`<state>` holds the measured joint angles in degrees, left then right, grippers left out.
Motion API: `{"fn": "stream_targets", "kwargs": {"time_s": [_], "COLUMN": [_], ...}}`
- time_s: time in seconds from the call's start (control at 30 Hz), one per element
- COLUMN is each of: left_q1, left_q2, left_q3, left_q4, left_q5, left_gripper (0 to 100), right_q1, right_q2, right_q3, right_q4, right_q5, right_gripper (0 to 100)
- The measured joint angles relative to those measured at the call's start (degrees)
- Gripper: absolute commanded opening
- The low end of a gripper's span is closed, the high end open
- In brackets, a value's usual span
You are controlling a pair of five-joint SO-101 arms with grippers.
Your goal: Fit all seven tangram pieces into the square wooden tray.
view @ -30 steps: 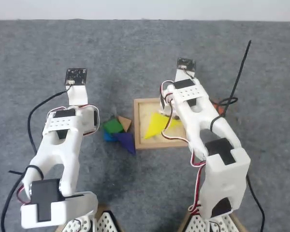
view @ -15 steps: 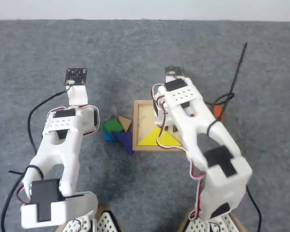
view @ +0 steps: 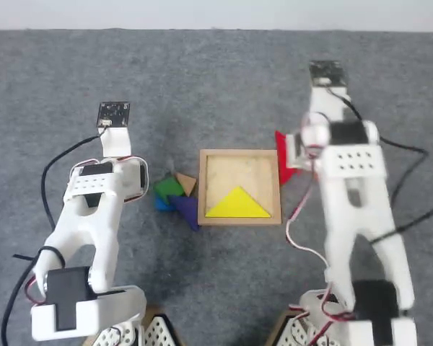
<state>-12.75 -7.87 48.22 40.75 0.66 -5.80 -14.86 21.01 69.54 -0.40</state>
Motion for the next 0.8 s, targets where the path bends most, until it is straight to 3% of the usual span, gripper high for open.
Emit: {"fn": "stream_targets", "kwargs": {"time_s": [0.17, 0.33, 0.5, 0.8], "left_q1": [0.0, 0.0, 0.0, 0.0], "left_q2": [0.0, 0.0, 0.0, 0.0], "left_q3": [0.0, 0.0, 0.7, 0.7], "left_q4": [0.0, -0.5, -1.2, -1.2], "left_q5": [0.0, 0.0, 0.0, 0.0], "left_gripper": [3, 3, 3, 3], "right_q1": [5.2, 5.7, 5.8, -1.3], "right_q2": [-1.6, 0.4, 7.9, 26.4], "right_q3": [15.2, 16.8, 13.1, -4.1], "right_q4": [-17.5, -22.9, -23.3, -21.3], "right_q5": [10.7, 14.8, 12.1, 4.7], "right_gripper": [9.7, 23.2, 24.1, 24.0]}}
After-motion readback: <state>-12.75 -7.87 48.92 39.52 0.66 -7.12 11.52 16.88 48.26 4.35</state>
